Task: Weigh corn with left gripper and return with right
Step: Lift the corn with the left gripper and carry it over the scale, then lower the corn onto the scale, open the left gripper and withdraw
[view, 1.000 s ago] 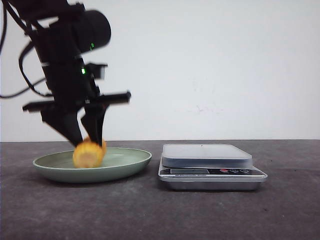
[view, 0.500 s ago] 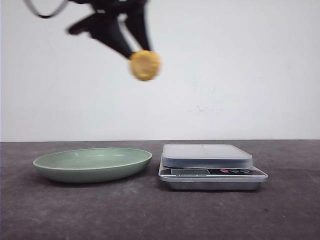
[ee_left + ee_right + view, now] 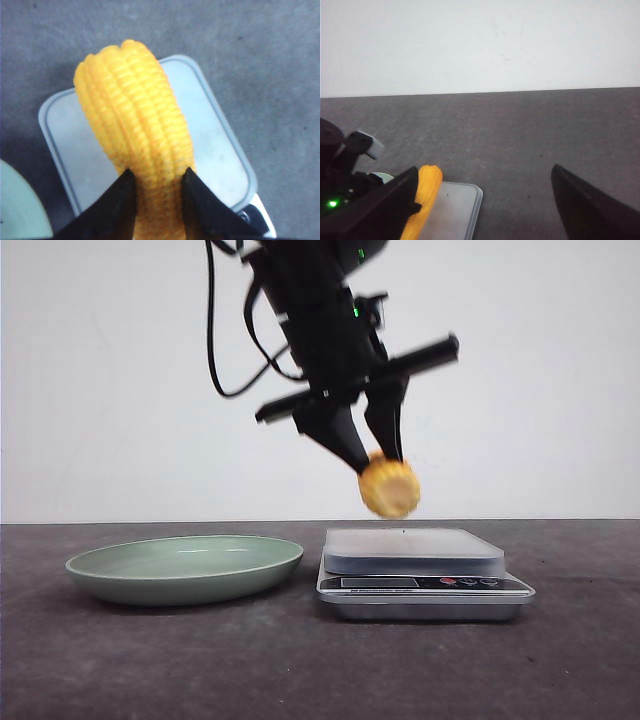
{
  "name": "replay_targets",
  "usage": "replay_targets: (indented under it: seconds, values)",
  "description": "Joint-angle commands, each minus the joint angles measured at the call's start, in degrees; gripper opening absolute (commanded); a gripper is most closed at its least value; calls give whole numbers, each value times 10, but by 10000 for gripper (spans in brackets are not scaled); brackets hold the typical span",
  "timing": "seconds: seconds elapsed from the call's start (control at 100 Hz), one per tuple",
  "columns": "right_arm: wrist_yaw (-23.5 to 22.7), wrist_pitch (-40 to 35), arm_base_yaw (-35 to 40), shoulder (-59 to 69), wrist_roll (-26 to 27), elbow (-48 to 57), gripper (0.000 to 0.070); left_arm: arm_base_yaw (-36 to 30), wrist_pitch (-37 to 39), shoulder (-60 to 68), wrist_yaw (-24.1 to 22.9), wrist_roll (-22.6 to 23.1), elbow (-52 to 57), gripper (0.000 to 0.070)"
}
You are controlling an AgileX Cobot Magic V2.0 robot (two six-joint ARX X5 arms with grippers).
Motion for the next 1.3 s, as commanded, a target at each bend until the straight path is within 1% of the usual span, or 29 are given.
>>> replay_targets:
  seconds: [0.0,0.12,0.22,0.26,0.36,0.4,0.51,0.7,0.73,0.79,0.85,1.04,1.19,1.29]
  values:
    - [0,3,1,2,-7,11,534,-6,9,20,3,-5,14,4]
    - [0,3,1,2,-7,11,534,-6,11,34,8,-5,14,4]
    - [0,3,1,2,-6,11,534,-6,11,42,22,-5,14,12]
    - [0,3,1,2,-6,11,534,-6,11,45,28,-5,14,55]
    - [0,3,1,2,-6,11,534,-7,9,53,33,-5,14,242]
    - [0,3,1,2,-6,11,534,-7,8,54,33,-5,14,287]
    - [0,1,1,2,-7,11,534,-11,14,56,33,-3,14,313]
    - [0,-3,1,2,-7,11,534,-13,21,55,32,-1,19,321]
    - [0,-3,1,2,-7,11,534,-13,21,54,32,-1,20,335]
    - [0,-3,1,2,-7,11,534,-13,16,54,32,1,26,402]
    - [0,-3,1,2,-7,11,534,-13,5,54,26,6,37,441]
    - [0,-3,1,2,-7,11,534,-13,-24,50,14,18,69,442]
    - [0,-3,1,2,-9,11,534,-13,-72,27,-2,45,111,442]
    - [0,-4,1,2,-9,11,534,-13,-90,-18,-27,70,132,441]
